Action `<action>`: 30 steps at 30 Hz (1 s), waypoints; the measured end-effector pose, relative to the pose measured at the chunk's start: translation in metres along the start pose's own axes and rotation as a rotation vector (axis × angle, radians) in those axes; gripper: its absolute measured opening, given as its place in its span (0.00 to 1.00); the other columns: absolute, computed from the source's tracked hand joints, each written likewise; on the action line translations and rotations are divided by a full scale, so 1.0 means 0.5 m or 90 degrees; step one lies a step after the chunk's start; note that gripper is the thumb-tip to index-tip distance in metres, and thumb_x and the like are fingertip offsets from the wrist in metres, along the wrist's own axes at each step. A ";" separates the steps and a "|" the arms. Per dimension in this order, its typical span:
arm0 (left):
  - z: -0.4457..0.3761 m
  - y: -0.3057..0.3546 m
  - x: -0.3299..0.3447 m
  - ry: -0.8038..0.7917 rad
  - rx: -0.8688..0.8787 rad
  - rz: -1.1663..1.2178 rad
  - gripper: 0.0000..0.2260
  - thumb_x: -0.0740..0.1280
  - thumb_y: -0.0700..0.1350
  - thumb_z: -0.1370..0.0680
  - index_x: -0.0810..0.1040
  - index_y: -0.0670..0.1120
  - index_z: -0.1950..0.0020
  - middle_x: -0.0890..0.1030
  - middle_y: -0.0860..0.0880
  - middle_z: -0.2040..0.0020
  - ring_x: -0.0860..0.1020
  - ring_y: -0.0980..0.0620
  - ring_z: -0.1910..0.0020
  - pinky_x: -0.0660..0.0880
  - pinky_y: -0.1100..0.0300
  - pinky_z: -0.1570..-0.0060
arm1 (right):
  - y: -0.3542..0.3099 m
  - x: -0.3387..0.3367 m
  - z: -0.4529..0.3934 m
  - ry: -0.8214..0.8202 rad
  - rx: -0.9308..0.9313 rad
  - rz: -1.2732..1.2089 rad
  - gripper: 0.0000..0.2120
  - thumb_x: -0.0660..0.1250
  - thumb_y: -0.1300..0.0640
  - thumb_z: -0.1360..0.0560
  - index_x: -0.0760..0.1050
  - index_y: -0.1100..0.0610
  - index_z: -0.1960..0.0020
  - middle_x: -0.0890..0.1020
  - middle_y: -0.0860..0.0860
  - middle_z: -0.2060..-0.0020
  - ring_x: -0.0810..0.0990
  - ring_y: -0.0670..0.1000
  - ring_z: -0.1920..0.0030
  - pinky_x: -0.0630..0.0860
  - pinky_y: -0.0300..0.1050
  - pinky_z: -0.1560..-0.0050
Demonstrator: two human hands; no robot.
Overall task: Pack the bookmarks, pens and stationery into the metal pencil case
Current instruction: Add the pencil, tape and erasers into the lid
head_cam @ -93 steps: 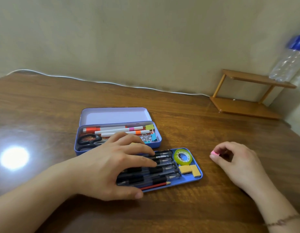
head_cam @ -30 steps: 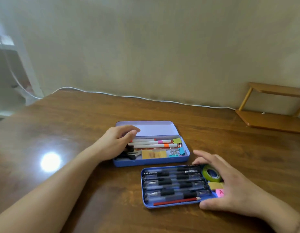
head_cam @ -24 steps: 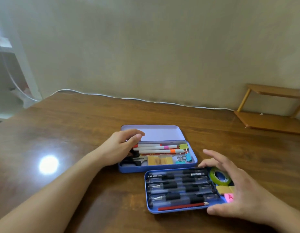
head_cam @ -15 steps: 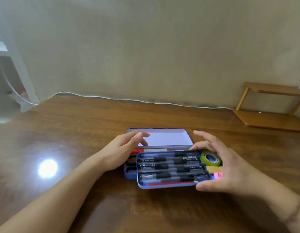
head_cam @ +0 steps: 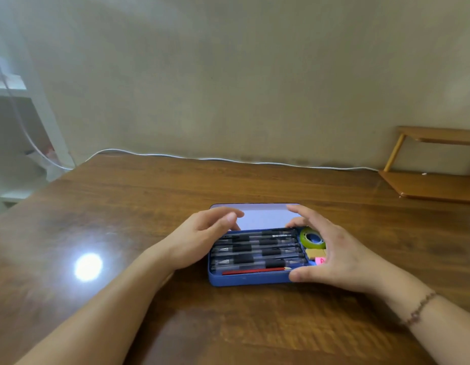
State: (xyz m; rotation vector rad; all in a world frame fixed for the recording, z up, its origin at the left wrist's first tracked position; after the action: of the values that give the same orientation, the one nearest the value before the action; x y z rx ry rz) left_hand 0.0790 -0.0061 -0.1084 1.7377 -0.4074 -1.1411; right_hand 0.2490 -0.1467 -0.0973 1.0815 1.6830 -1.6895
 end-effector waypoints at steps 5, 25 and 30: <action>0.015 0.013 0.028 -0.106 0.017 -0.243 0.40 0.68 0.72 0.36 0.67 0.58 0.28 0.71 0.63 0.36 0.70 0.62 0.36 0.69 0.57 0.33 | 0.011 0.017 0.008 -0.008 -0.017 0.017 0.49 0.69 0.25 0.42 0.45 0.27 0.29 0.67 0.30 0.35 0.63 0.36 0.31 0.62 0.49 0.27; 0.007 -0.025 -0.100 0.336 -0.145 0.210 0.21 0.52 0.60 0.17 0.76 0.49 0.38 0.83 0.51 0.51 0.79 0.50 0.52 0.69 0.56 0.56 | 0.116 -0.047 0.016 0.174 0.158 -0.485 0.47 0.47 0.16 0.42 0.58 0.35 0.27 0.78 0.44 0.35 0.63 0.48 0.26 0.46 0.58 0.24; 0.011 0.012 -0.091 0.259 -0.029 0.280 0.19 0.60 0.59 0.20 0.81 0.46 0.53 0.79 0.49 0.67 0.76 0.51 0.65 0.70 0.54 0.60 | 0.104 -0.069 0.032 0.198 0.137 -0.473 0.34 0.46 0.27 0.27 0.76 0.46 0.37 0.82 0.50 0.49 0.77 0.48 0.41 0.63 0.50 0.32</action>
State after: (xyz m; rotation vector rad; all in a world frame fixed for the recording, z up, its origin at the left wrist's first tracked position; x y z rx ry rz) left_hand 0.0528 0.0200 -0.0806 1.6790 -0.4742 -0.4677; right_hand 0.3076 -0.1736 -0.1002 0.8948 2.3438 -2.2811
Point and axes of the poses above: each hand's wrist, its own z-axis away from the middle knuckle, its own x-axis out of the palm, y = z × x, the point moved 8 cm from there along -z, towards the middle knuckle
